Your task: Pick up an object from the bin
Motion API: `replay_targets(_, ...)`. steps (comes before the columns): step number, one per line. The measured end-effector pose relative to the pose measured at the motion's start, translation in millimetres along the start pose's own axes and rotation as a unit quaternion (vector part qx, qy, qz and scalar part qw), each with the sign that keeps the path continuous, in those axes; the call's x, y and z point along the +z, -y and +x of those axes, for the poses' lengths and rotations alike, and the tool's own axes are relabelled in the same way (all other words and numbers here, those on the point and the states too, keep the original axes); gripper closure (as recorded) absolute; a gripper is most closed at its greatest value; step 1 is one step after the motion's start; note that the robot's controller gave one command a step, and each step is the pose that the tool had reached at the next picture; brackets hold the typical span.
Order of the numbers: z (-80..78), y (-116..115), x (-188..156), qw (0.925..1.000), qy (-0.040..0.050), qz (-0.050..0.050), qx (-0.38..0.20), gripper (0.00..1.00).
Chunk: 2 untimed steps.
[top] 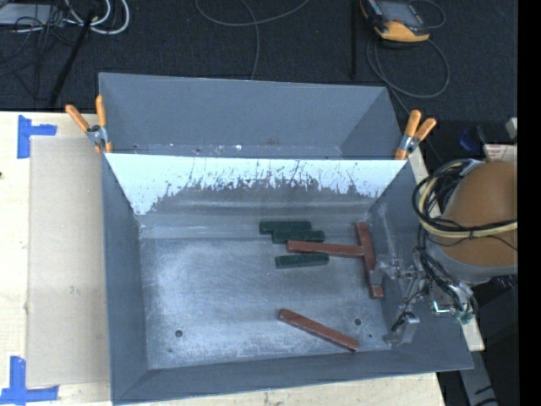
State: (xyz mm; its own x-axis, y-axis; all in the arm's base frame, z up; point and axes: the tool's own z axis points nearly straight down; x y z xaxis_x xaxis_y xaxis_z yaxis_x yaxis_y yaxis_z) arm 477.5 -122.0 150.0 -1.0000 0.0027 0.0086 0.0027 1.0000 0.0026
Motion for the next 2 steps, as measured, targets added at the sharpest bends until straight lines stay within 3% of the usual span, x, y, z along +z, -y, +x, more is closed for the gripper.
replay_targets(1,-1.8,-48.2,79.6,0.9985,0.0129,0.002,-0.053,0.00)
replay_targets(2,-11.0,-95.9,80.5,1.0000,0.0048,0.001,0.001,0.00)
